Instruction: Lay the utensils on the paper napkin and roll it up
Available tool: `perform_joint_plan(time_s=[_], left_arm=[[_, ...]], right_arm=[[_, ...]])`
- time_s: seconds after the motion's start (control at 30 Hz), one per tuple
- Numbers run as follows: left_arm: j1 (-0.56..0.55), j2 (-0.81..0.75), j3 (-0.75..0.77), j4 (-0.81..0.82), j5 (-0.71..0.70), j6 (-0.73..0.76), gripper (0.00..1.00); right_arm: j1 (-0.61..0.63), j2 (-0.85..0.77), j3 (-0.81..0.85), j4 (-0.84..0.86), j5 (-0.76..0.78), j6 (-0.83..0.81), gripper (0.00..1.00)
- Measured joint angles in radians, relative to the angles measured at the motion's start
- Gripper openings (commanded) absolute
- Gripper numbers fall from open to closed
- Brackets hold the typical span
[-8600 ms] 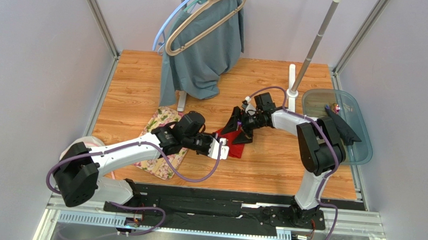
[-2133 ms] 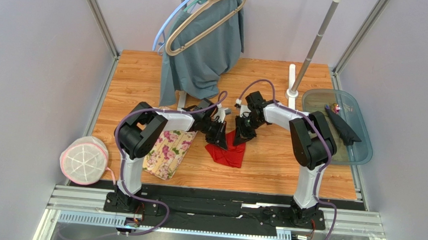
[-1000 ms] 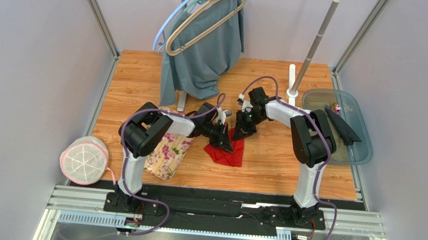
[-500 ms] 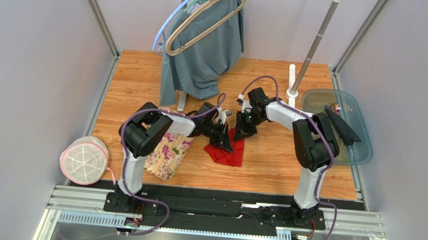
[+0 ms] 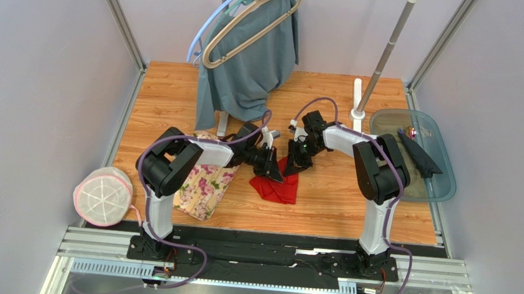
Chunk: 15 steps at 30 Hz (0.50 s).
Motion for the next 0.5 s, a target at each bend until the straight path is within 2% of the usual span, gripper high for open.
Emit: perform_joint_plan(time_s=[0.3,0.5], left_arm=[[-0.026,-0.026,0.002,0.015,-0.009,0.001,0.13],[-0.038,0.052,0.042,-0.021,-0.014,0.031,0.06]], right_arm=[[-0.027,0.016,0.005,-0.003,-0.037,0.013,0.07],[-0.035,0.025,0.009,-0.006,-0.053,0.027,0.07]])
